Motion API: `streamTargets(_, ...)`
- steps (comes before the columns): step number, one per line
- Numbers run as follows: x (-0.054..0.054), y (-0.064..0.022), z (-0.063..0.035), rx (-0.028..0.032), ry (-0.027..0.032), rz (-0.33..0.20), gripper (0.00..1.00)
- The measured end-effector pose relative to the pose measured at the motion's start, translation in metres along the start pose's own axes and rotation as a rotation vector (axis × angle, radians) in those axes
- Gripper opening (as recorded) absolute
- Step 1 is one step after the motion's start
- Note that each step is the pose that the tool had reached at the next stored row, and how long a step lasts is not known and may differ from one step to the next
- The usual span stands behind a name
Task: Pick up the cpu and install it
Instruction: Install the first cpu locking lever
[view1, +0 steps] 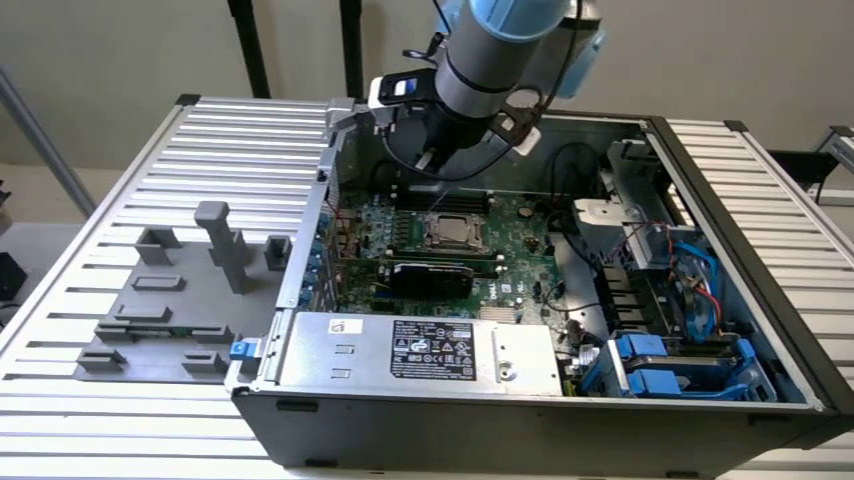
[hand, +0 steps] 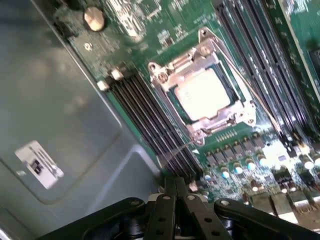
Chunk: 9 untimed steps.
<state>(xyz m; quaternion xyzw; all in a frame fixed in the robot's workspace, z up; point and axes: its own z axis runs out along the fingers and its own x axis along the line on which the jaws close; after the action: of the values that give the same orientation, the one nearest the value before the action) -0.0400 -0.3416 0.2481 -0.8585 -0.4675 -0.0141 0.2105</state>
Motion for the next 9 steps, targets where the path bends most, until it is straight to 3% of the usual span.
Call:
streamTargets(2,0.0031,0.0056,-0.0012,-0.0001,-0.0001,0.0,0.11)
streamTargets(9,0.0019,0.0079,0.0038,-0.0011,0.0002,0.0,0.11)
